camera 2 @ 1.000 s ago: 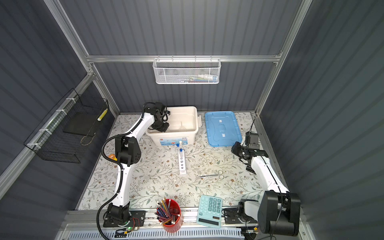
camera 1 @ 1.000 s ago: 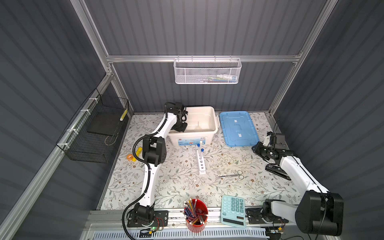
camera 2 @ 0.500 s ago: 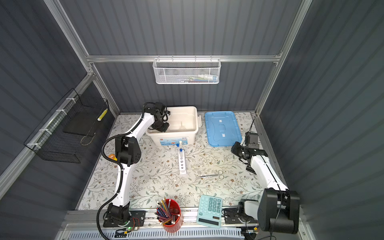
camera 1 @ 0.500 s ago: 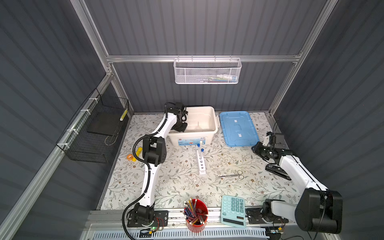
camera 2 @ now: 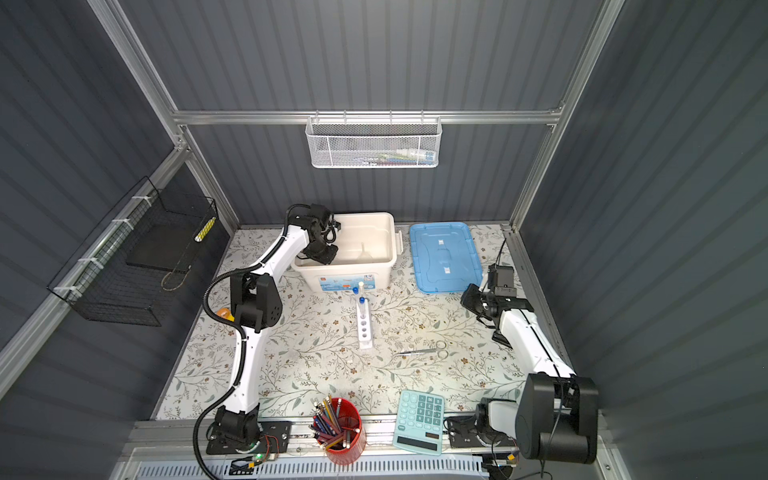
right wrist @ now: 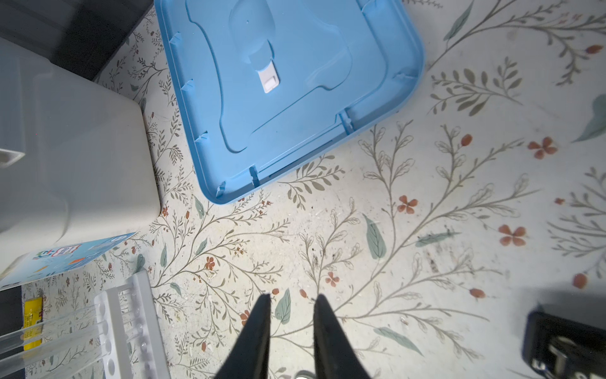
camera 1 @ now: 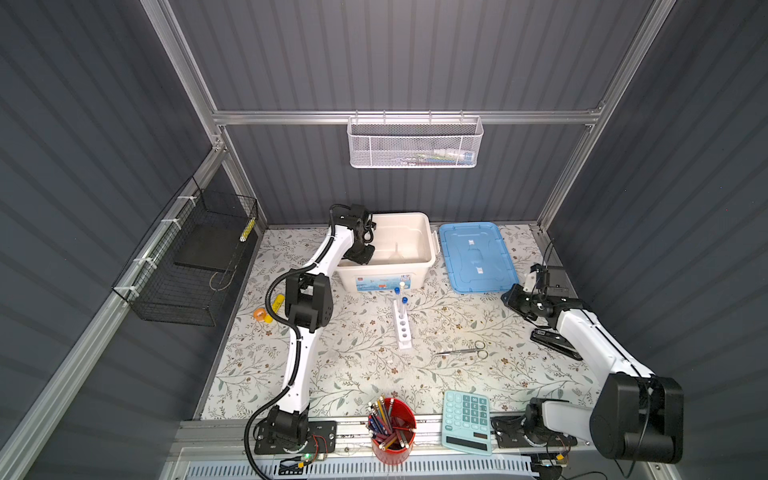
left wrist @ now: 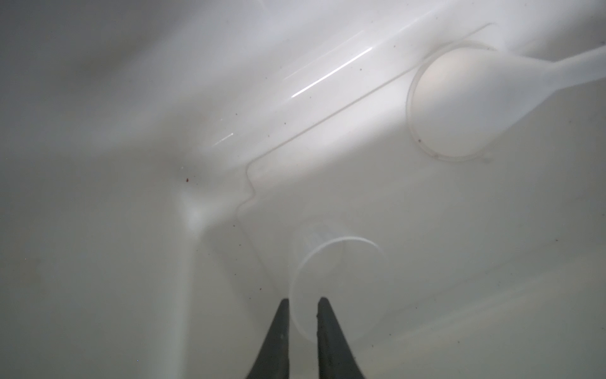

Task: Organize the chemistry lab equipment
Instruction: 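Lower the beaker into the cream bin and open the left gripper, then lift the left gripper out of the bin while the right reaches toward the scissors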

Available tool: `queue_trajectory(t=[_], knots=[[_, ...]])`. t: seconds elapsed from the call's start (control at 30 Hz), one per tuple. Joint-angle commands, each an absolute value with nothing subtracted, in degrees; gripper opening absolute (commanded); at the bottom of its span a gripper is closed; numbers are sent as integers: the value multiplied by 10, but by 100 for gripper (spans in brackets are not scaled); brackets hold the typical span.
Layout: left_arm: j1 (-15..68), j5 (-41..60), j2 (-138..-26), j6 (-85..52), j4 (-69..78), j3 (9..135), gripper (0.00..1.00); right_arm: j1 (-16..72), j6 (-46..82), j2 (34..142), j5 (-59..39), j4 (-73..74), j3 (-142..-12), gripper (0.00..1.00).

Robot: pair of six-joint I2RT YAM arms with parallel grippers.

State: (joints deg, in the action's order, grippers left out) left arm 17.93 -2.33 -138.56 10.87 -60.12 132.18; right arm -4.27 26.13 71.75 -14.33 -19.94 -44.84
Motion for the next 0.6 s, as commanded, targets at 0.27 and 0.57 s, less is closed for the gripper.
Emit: queue_trajectory(t=[0.27, 0.57], knots=[[176, -21, -1356, 114, -603, 1349, 42, -35, 261, 708, -132, -215, -466, 26], [176, -10, -1313, 112, -600, 1354, 50, -31, 252, 697, -120, -244, -483, 26]])
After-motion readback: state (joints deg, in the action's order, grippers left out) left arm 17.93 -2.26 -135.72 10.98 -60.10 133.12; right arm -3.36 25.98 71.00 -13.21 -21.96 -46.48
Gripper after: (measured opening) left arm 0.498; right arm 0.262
